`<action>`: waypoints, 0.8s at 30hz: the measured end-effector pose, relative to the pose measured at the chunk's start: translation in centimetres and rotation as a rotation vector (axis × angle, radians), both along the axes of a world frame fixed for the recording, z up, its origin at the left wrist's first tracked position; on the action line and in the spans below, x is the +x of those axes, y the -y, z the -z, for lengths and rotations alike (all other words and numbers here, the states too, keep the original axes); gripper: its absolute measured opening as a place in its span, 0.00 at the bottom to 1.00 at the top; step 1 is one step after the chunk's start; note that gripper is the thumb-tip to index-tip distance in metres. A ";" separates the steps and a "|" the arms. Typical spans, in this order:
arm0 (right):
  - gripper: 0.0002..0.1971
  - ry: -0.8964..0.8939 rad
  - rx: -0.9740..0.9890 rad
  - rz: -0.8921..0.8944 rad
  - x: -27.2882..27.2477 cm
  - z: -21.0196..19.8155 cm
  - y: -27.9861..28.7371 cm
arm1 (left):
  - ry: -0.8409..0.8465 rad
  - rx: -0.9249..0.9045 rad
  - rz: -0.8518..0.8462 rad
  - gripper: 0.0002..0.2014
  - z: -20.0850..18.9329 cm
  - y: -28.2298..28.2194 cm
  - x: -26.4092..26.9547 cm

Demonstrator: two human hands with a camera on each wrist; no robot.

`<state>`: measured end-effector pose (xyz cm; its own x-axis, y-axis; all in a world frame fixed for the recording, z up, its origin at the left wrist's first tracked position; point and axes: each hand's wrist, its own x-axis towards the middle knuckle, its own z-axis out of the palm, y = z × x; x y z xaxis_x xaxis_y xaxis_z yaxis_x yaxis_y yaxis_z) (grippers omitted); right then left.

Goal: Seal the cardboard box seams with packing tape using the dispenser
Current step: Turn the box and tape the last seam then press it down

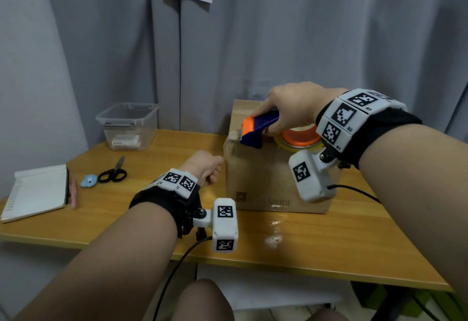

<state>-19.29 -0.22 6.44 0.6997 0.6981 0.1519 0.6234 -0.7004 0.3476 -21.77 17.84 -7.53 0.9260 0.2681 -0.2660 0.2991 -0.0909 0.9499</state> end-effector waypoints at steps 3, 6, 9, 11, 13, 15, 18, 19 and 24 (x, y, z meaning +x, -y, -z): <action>0.23 0.001 0.004 0.008 -0.1 0.1 -0.1 | -0.039 0.026 0.022 0.15 -0.1 0.0 0.0; 0.23 -0.006 0.013 0.013 -0.2 0.1 -0.1 | -0.150 0.081 0.085 0.19 -0.2 -0.6 0.2; 0.23 -0.013 0.024 0.021 -0.3 0.0 -0.2 | -0.325 0.323 0.233 0.24 0.4 -1.5 -0.3; 0.23 -0.015 0.033 0.030 -0.3 0.0 -0.3 | -0.357 0.559 0.276 0.23 1.6 -2.1 0.0; 0.23 -0.020 0.040 0.037 -0.5 0.0 -0.2 | -0.102 0.593 0.124 0.19 2.2 -2.5 1.0; 0.22 -0.025 0.047 0.037 -0.7 0.0 -0.1 | 0.232 0.302 -0.012 0.15 1.2 -1.8 2.0; 0.22 -0.023 0.047 0.031 -1.0 -0.1 -0.2 | 0.416 -0.309 0.093 0.32 -1.0 1.0 2.3; 0.23 -0.023 0.047 0.035 -1.0 -0.1 -0.2 | 0.419 -0.409 0.130 0.36 -1.0 1.6 2.4; 0.23 -0.021 0.053 0.023 -0.9 0.1 -0.1 | 0.313 -0.493 0.276 0.42 3.0 1.6 1.1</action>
